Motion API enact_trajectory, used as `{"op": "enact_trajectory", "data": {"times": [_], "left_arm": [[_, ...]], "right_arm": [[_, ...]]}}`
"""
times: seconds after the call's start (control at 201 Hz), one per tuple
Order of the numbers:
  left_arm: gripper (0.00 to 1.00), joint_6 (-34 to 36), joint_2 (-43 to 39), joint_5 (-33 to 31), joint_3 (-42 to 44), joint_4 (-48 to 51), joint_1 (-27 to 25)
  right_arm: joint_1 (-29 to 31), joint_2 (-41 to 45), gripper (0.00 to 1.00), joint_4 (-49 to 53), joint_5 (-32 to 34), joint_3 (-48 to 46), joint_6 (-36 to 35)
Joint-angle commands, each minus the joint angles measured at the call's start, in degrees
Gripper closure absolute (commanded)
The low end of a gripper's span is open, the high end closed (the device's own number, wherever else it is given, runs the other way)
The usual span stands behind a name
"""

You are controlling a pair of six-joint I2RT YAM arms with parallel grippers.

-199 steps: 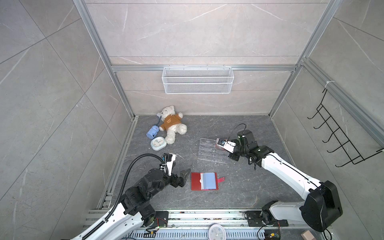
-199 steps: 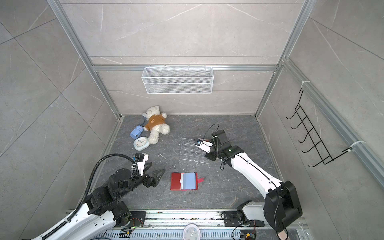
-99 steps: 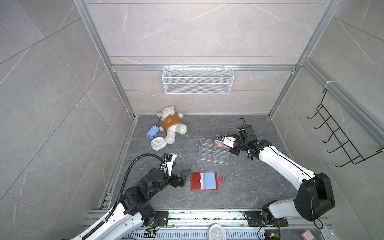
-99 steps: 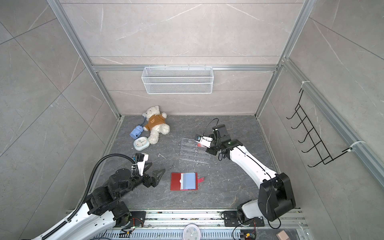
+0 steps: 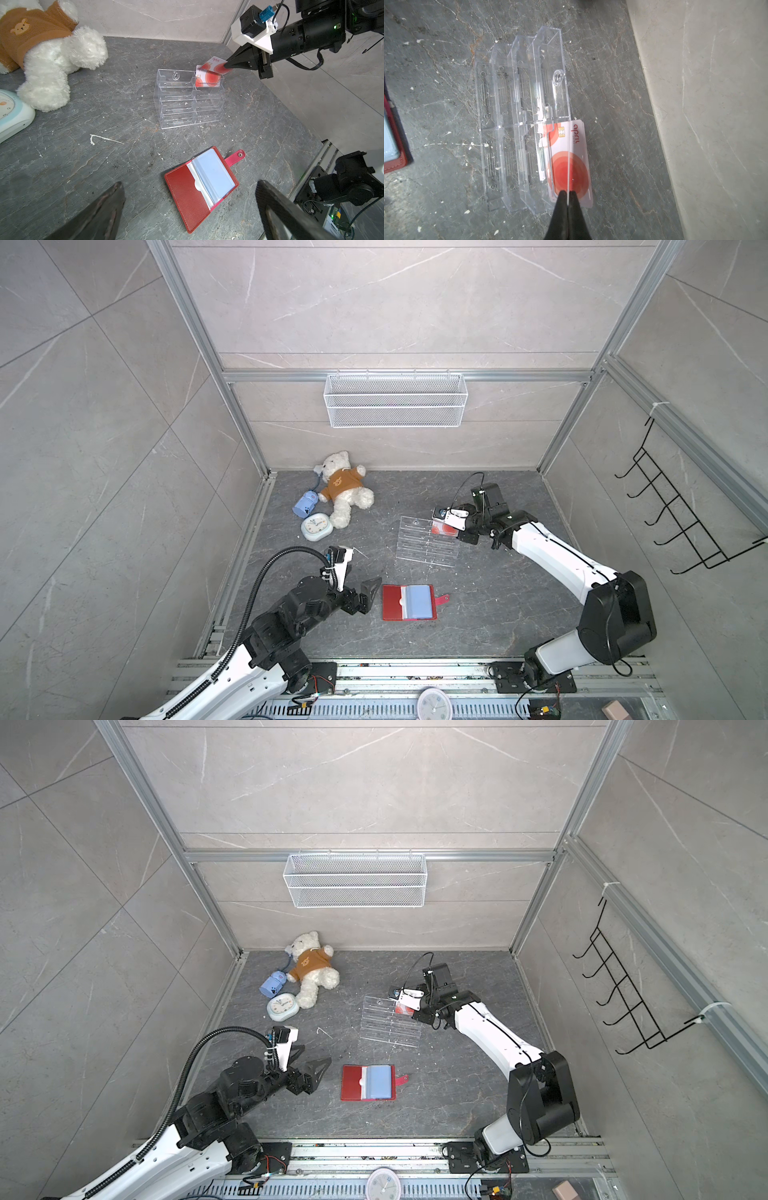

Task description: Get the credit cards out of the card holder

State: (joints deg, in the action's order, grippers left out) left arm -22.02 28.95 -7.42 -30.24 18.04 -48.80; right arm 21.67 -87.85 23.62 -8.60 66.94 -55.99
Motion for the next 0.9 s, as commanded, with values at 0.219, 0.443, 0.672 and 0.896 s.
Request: {"op": "enact_trajectory", "data": {"times": [0.219,0.443,0.672,0.896], "left_arm": [[0.0,1.2,0.6,-1.0,-0.4,-1.4,0.1],[0.0,1.3,1.0,-1.0,-0.3,-1.6,0.1],[0.0,1.4,1.1,-1.0,-0.3,-1.6,0.1],[0.0,1.4,1.4,-0.6,-0.1,-2.2,0.1]], "right_arm": [[-0.2,-2.1,1.0,1.7,2.2,2.1,-4.3],[-0.2,-3.3,1.0,1.6,2.6,2.7,-4.7],[-0.3,-4.3,1.0,2.2,2.6,3.3,-5.0],[-0.3,-4.7,1.0,3.8,1.4,3.7,-5.4]]}}
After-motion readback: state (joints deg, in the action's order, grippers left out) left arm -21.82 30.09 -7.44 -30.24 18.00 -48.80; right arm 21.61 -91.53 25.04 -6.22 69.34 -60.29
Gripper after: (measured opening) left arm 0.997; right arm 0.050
